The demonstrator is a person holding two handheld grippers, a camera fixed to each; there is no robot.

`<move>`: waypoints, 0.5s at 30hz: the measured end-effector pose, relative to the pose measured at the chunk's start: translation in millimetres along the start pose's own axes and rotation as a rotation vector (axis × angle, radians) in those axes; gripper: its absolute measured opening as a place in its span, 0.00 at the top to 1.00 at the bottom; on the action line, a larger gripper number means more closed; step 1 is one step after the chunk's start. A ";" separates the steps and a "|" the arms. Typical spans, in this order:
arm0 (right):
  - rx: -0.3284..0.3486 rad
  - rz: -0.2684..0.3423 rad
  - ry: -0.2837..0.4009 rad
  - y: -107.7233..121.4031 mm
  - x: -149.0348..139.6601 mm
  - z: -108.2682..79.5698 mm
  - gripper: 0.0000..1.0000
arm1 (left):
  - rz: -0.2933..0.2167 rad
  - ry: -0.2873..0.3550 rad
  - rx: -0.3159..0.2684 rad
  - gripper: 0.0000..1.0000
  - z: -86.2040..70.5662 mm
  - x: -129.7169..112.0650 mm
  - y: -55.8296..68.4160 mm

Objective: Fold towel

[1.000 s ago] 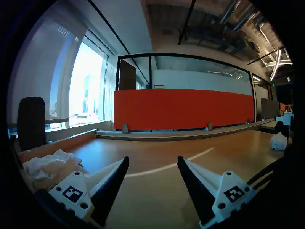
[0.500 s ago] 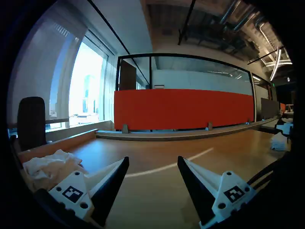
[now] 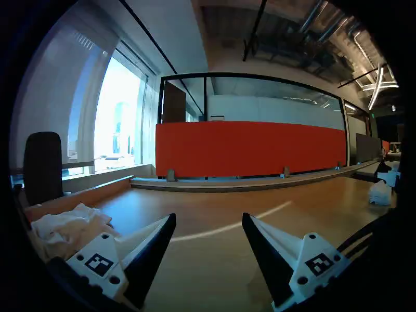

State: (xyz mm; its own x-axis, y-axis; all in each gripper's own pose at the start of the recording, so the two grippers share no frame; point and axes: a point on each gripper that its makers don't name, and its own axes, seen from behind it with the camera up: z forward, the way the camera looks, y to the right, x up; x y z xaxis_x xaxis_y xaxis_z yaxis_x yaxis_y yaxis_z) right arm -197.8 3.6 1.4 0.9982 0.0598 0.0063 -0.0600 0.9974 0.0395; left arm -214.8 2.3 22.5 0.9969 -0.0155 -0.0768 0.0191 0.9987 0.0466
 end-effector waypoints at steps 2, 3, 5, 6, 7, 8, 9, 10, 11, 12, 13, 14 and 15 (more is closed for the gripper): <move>0.001 -0.010 0.001 -1.6 -0.7 -0.3 0.01 | 0.000 0.000 0.000 0.06 -0.1 0.0 -0.2; 0.001 -0.014 0.002 -2.4 -1.0 -0.4 0.01 | -0.001 0.000 0.000 0.06 -0.2 0.0 -0.3; 0.001 -0.021 0.003 -3.1 -1.1 -0.5 0.01 | -0.001 0.000 0.000 0.06 -0.3 0.0 -0.1; 0.001 -0.024 0.004 -3.5 -1.2 -0.5 0.01 | -0.001 0.000 0.000 0.06 -0.3 0.0 -0.1; 0.001 -0.028 0.004 -3.5 -1.6 -0.3 0.01 | -0.001 0.000 0.000 0.06 -0.3 0.0 0.0; 0.000 -0.031 0.004 -3.6 -2.0 0.0 0.01 | -0.001 0.000 0.000 0.06 -0.2 0.1 0.1; -0.001 -0.034 0.004 -3.6 -2.4 0.2 0.01 | -0.001 0.000 0.000 0.06 -0.2 0.1 0.2; -0.002 -0.038 0.004 -4.1 -3.1 0.4 0.01 | 0.000 0.000 0.000 0.06 -0.2 0.1 0.2; -0.002 -0.042 0.004 -4.5 -3.7 0.6 0.01 | 0.000 0.000 0.000 0.06 -0.2 0.1 0.1; -0.003 -0.047 0.004 -5.0 -4.3 0.8 0.01 | 0.000 0.000 0.000 0.06 -0.2 0.2 0.1; -0.003 -0.048 0.003 -5.3 -4.0 0.8 0.01 | 0.000 0.000 0.000 0.06 -0.3 0.2 0.1; -0.004 -0.049 0.003 -5.6 -3.6 0.7 0.01 | 0.000 0.000 0.000 0.06 -0.4 0.1 0.1; -0.005 -0.050 0.003 -5.8 -3.2 0.6 0.01 | -0.001 0.000 0.000 0.06 -0.5 0.1 0.0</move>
State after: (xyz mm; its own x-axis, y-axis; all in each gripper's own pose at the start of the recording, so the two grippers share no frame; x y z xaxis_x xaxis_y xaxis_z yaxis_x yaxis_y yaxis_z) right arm -200.6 -2.4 1.7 0.9999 0.0098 0.0019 -0.0099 0.9993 0.0350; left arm -214.7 2.3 21.9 0.9969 -0.0162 -0.0770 0.0198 0.9987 0.0465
